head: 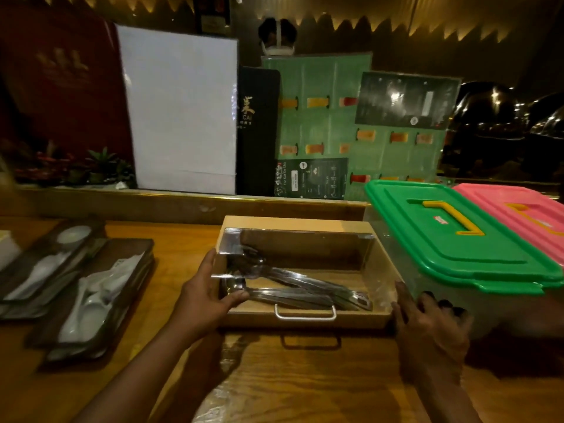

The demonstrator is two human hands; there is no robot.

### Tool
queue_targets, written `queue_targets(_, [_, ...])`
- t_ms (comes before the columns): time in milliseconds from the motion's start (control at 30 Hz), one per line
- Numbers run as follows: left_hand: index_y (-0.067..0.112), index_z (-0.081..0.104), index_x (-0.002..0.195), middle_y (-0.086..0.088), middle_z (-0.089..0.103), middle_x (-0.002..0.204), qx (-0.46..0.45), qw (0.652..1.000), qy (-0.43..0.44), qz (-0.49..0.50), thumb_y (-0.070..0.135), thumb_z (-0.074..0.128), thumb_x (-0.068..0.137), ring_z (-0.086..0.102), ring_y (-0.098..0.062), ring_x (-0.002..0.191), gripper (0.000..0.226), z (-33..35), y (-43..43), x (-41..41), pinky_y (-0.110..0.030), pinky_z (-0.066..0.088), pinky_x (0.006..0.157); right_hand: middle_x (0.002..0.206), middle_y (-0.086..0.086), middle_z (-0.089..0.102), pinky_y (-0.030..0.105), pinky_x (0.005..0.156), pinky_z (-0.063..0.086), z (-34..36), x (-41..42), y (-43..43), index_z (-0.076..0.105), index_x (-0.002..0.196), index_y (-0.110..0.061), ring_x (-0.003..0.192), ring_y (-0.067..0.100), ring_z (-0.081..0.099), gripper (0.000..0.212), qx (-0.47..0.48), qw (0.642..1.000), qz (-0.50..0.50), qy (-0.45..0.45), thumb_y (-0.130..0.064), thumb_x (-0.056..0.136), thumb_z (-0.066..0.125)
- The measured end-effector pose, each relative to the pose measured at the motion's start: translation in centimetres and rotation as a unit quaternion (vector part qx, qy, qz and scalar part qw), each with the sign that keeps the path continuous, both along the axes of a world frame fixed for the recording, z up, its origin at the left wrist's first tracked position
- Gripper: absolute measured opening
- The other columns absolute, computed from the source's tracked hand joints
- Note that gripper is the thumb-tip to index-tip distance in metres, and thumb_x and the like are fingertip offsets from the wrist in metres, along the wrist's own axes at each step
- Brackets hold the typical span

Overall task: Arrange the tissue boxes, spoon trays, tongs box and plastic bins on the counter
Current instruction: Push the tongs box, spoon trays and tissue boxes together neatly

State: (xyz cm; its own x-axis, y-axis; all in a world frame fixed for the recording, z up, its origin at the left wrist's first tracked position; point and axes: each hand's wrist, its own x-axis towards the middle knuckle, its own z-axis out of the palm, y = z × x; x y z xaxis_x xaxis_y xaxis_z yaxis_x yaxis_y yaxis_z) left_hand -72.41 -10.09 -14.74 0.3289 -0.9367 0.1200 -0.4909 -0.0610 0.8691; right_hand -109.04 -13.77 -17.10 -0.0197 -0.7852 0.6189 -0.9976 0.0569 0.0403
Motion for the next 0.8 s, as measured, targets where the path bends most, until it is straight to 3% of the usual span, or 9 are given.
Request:
queue_targets(133, [0.055, 0.013, 0.145, 0.005, 0.044, 0.153, -0.006, 1.0, 0.005, -0.013, 0.029, 0.088, 0.074, 0.044, -0.017, 0.136, 0.107, -0.2, -0.2, 0.4, -0.021, 0.044, 0.089, 0.088, 0.019, 0.059, 0.054, 0.082, 0.036, 0.0, 0.0, -0.1, 0.066, 0.125, -0.021, 0.074, 0.039, 0.051, 0.035, 0.002, 1.0, 0.001, -0.02, -0.024, 0.092, 0.056])
queue_targets(233, [0.048, 0.014, 0.156, 0.006, 0.04, 0.158, 0.001, 1.0, -0.001, -0.01, 0.035, 0.089, 0.072, 0.042, -0.018, 0.141, 0.113, -0.5, -0.3, 0.7, -0.036, 0.048, 0.103, 0.092, 0.021, 0.06, 0.055, 0.082, 0.037, 0.3, 0.5, 0.1, 0.067, 0.125, -0.017, 0.075, 0.04, 0.052, 0.039, 0.005, 0.999, 0.002, -0.049, -0.026, 0.088, 0.065])
queue_targets(333, [0.042, 0.009, 0.159, 0.005, 0.04, 0.158, 0.007, 1.0, -0.001, -0.016, 0.032, 0.087, 0.075, 0.044, -0.015, 0.139, 0.115, -0.7, 0.3, 1.2, -0.039, 0.046, 0.107, 0.094, 0.023, 0.063, 0.054, 0.08, 0.036, 0.3, 0.7, 0.4, 0.065, 0.123, -0.013, 0.08, 0.044, 0.053, 0.041, -0.014, 0.998, 0.026, -0.06, -0.032, 0.09, 0.049])
queue_targets(433, [0.044, 0.01, 0.158, 0.003, 0.036, 0.161, -0.001, 1.0, -0.023, -0.017, 0.031, 0.083, 0.08, 0.039, -0.016, 0.144, 0.107, -0.8, 1.3, 2.8, -0.045, 0.044, 0.111, 0.095, 0.024, 0.065, 0.054, 0.073, 0.044, 0.2, 2.5, 1.2, 0.069, 0.116, -0.007, 0.083, 0.044, 0.055, 0.043, -0.031, 0.986, 0.11, -0.123, -0.032, 0.09, 0.046])
queue_targets(533, [0.042, 0.028, 0.154, 0.005, 0.041, 0.157, -0.012, 0.997, -0.071, -0.009, 0.035, 0.08, 0.082, 0.041, -0.013, 0.142, 0.089, -0.6, 2.6, 6.1, -0.046, 0.046, 0.109, 0.093, 0.022, 0.064, 0.051, 0.069, 0.049, 0.9, 7.9, 2.9, 0.07, 0.109, -0.001, 0.082, 0.037, 0.056, 0.039, -0.04, 0.955, 0.234, -0.178, -0.027, 0.089, 0.049])
queue_targets(667, [0.027, 0.055, 0.141, 0.004, 0.055, 0.143, -0.034, 0.988, -0.147, 0.008, 0.033, 0.079, 0.084, 0.051, -0.014, 0.13, 0.062, 0.3, 4.2, 12.1, -0.036, 0.046, 0.105, 0.107, 0.011, 0.065, 0.043, 0.067, 0.056, 1.0, 18.0, 6.3, 0.062, 0.128, -0.014, 0.089, 0.023, 0.06, 0.04, 0.025, 0.922, 0.337, -0.188, -0.017, 0.088, 0.066])
queue_targets(733, [0.025, 0.059, 0.137, 0.007, 0.056, 0.137, -0.03, 0.986, -0.163, 0.023, 0.028, 0.079, 0.085, 0.05, -0.01, 0.125, 0.056, 0.4, 5.0, 15.8, -0.028, 0.041, 0.099, 0.115, 0.007, 0.066, 0.038, 0.073, 0.057, 0.3, 23.5, 7.7, 0.059, 0.134, -0.018, 0.096, 0.019, 0.061, 0.05, 0.058, 0.904, 0.382, -0.183, -0.022, 0.085, 0.071])
queue_targets(800, [0.025, 0.059, 0.136, 0.007, 0.057, 0.135, -0.033, 0.983, -0.175, 0.037, 0.027, 0.078, 0.084, 0.052, -0.011, 0.122, 0.055, 0.0, 5.6, 19.7, -0.025, 0.04, 0.093, 0.126, 0.003, 0.064, 0.036, 0.084, 0.054, -0.5, 29.2, 8.7, 0.054, 0.139, -0.026, 0.109, 0.019, 0.059, 0.051, 0.083, 0.895, 0.408, -0.161, -0.035, 0.09, 0.065])
